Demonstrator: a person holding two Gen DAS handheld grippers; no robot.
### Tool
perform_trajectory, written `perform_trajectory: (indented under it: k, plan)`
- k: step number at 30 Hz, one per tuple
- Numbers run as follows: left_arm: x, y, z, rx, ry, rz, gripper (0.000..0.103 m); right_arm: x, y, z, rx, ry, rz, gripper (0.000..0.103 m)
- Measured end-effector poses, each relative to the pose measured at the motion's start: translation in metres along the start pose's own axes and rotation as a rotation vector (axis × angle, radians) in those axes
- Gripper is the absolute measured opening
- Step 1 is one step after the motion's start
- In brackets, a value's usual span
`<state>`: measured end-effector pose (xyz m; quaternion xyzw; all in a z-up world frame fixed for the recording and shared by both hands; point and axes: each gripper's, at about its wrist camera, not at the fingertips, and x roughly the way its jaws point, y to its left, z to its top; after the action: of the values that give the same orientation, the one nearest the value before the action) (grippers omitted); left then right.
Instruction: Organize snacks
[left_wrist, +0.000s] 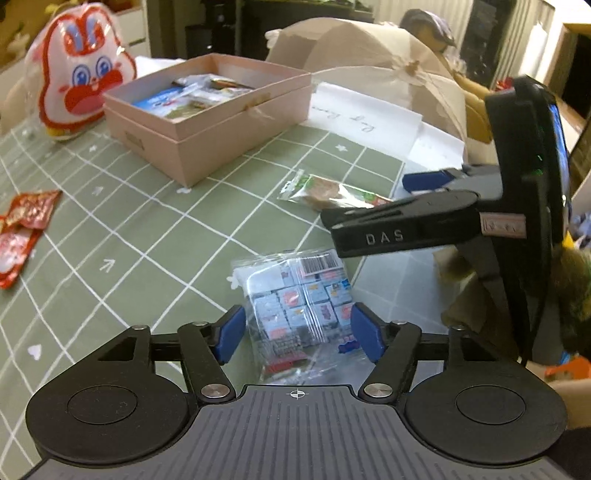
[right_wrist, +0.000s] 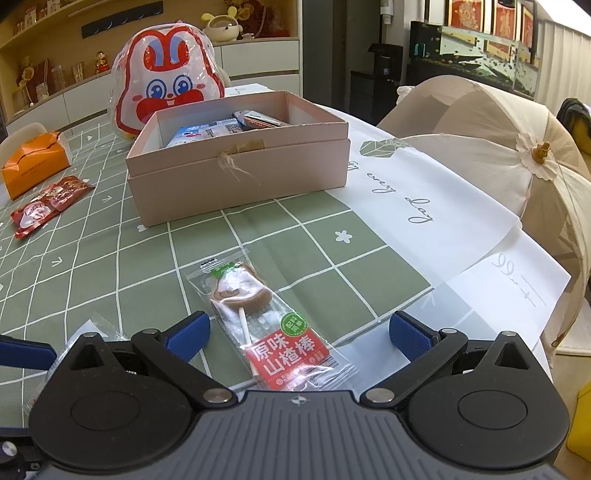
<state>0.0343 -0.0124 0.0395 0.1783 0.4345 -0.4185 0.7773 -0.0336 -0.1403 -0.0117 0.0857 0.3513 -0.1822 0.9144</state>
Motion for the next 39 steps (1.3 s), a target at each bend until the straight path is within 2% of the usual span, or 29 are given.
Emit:
perform_trajectory:
  k: [3,7,12,13,14,15,16,18,22,26,30,32,34,36,39]
  plan:
    - [0.004,0.0,0.006,-0.059,0.036,-0.049,0.07,0.001,0.001,0.001,-0.006,0.002,-0.003,0.103]
    - [0.01,-0.009,0.011,-0.044,0.031,-0.05,0.074,0.0,0.008,0.006,-0.11,0.013,0.018,0.102]
    - [0.013,-0.005,0.014,-0.072,0.03,-0.045,0.074,0.005,0.016,0.022,-0.19,0.072,0.109,0.086]
    - [0.012,-0.003,0.014,-0.079,0.032,-0.043,0.072,0.005,0.017,0.025,-0.186,0.084,0.131,0.076]
    - [0.011,0.0,0.014,-0.09,0.033,-0.046,0.067,0.005,0.018,0.028,-0.179,0.102,0.157,0.061]
    - [0.009,0.005,0.013,-0.107,0.033,-0.051,0.064,0.005,0.021,0.031,-0.179,0.115,0.163,0.053]
    - [0.007,0.009,0.012,-0.121,0.032,-0.06,0.057,0.004,0.025,0.032,-0.19,0.131,0.163,0.04]
    - [0.004,0.016,0.01,-0.155,0.033,-0.09,0.048,0.001,0.032,0.032,-0.217,0.163,0.187,0.039]
    - [0.002,0.02,0.008,-0.172,0.03,-0.108,0.044,-0.007,0.036,0.031,-0.232,0.192,0.197,0.036]
    - [0.0,0.017,0.012,-0.178,0.024,-0.083,0.042,-0.018,0.026,0.034,-0.22,0.201,0.202,0.036]
    - [-0.011,0.014,0.019,-0.174,-0.021,-0.045,0.041,-0.023,0.014,0.031,-0.241,0.181,0.159,0.036]
    - [-0.02,0.008,0.023,-0.14,-0.061,-0.028,0.041,-0.021,0.005,0.028,-0.221,0.182,0.14,0.036]
    - [-0.025,-0.004,0.025,-0.061,-0.078,-0.023,0.041,-0.018,-0.005,0.025,-0.19,0.179,0.126,0.037]
    - [-0.02,-0.02,0.025,0.026,-0.04,-0.009,0.042,-0.015,-0.016,0.022,-0.143,0.189,0.116,0.042]
    - [-0.005,-0.038,0.022,0.132,0.033,0.013,0.042,-0.018,-0.027,0.016,-0.109,0.186,0.112,0.043]
